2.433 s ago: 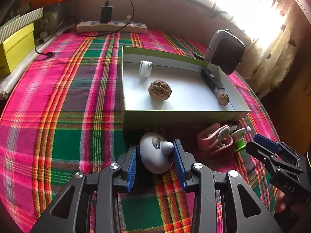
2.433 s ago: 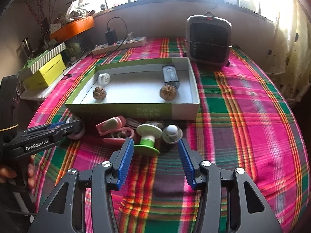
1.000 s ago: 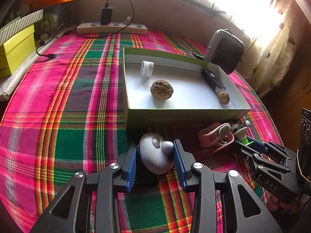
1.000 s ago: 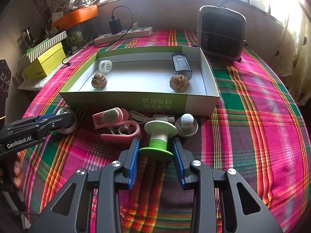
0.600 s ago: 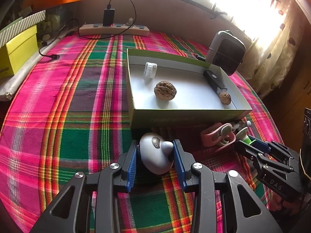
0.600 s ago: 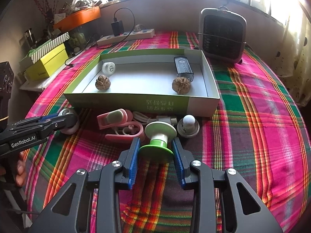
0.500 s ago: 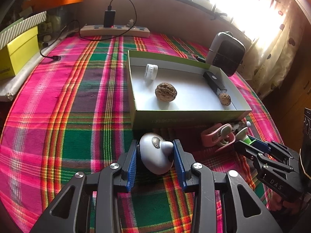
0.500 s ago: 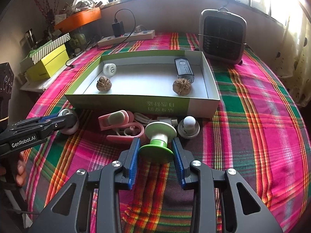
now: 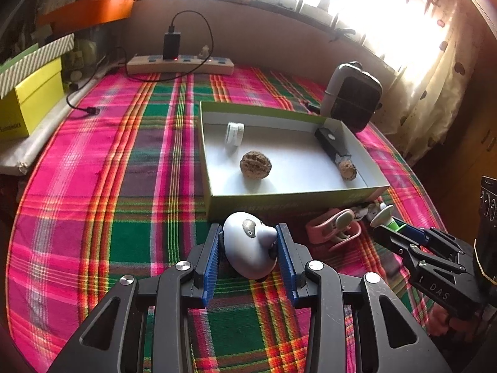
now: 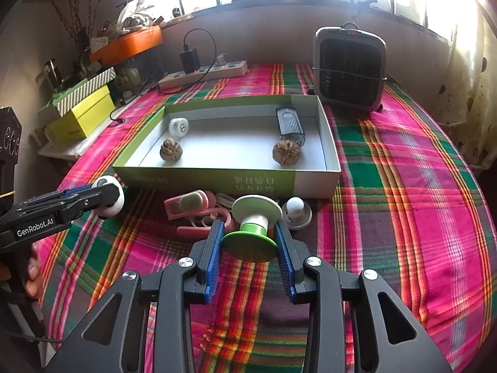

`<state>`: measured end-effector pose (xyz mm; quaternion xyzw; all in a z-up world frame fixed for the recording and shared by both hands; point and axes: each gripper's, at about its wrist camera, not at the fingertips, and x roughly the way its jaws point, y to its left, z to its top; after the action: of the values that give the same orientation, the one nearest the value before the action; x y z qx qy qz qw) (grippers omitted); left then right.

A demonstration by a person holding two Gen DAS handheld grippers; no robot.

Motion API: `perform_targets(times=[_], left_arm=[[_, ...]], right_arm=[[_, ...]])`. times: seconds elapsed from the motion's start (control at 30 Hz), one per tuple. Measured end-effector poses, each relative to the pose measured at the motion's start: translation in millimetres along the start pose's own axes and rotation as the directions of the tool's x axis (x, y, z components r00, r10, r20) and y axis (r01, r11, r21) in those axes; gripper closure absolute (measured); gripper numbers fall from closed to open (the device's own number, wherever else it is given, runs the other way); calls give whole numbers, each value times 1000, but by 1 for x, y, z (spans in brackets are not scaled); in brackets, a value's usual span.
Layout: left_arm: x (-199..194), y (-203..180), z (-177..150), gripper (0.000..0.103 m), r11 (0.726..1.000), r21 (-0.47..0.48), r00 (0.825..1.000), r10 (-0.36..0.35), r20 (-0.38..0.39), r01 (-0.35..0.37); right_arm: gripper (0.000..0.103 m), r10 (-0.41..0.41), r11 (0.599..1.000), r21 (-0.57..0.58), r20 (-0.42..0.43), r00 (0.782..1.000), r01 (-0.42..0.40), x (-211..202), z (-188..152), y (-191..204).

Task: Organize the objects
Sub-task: 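Carry the white toy with the left tool while the right tool carries the green spool into the box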

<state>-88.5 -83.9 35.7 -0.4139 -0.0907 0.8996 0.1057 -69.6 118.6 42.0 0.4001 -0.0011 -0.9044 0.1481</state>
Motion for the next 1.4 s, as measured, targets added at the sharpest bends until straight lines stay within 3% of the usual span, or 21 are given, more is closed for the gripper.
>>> perform_targets(times=[0.6,1.4], left_arm=[[5,-23,41,70,998,51,999,-35,41,33],[83,-32,98,70,991,135,1000,-5,-29,9]], right_arm=[[69,24,1000,-13,71,997,-23,-7,35,-3],[69,38,996,-75,-14,999,-39,70,100,-13]])
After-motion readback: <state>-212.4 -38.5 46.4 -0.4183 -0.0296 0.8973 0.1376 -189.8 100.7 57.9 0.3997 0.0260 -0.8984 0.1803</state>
